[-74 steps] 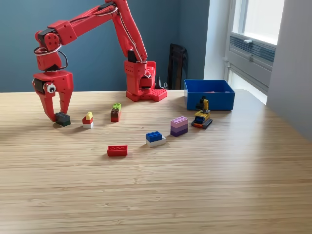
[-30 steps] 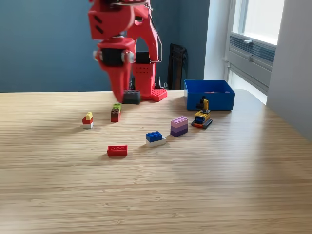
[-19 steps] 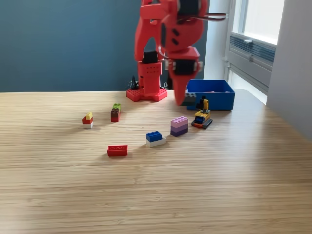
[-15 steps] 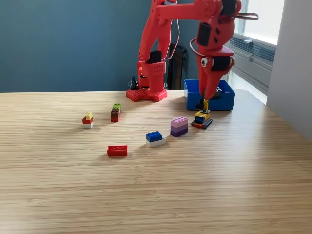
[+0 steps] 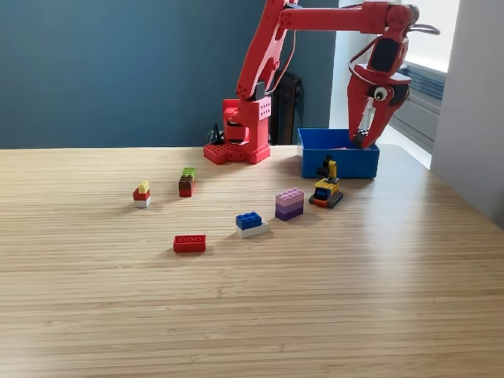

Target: Grasp a lego block and put it in the bin.

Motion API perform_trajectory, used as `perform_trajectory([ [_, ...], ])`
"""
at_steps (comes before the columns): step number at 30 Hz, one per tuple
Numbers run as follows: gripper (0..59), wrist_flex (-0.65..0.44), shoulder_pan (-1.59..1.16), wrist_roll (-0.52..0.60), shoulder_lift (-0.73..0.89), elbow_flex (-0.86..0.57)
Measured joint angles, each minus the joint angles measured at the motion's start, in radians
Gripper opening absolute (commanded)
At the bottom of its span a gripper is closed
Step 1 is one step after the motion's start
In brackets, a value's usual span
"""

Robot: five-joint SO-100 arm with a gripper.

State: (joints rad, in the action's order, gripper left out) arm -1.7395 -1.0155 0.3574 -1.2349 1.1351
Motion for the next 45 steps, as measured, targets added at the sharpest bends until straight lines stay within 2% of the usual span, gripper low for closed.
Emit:
perform_trajectory([
  [7, 0.0, 0.0, -0.08, -0.026, -0.011, 0.034],
  [15, 0.3, 0.0, -0.112, -0.052, -0.153, 0.091],
  [16, 2.2, 0.0, -0.109, -0.052, -0.164, 0.095],
  [18, 13.4, 0.0, -0.11, -0.057, -0.178, 0.101],
  [20, 21.0, 0.0, -0.112, -0.064, -0.187, 0.109],
  [22, 24.5, 0.0, -0.11, -0.072, -0.19, 0.121],
  [24, 25.1, 0.0, -0.11, -0.069, -0.192, 0.127],
  [29, 22.1, 0.0, -0.11, -0.072, -0.192, 0.127],
  [33, 13.0, 0.0, -0.104, -0.072, -0.192, 0.127],
  [36, 3.0, 0.0, -0.043, -0.055, -0.192, 0.109],
  [38, 0.1, 0.0, 0.02, -0.046, -0.192, 0.077],
  [45, 0.1, 0.0, 0.322, -0.069, -0.192, 0.011],
])
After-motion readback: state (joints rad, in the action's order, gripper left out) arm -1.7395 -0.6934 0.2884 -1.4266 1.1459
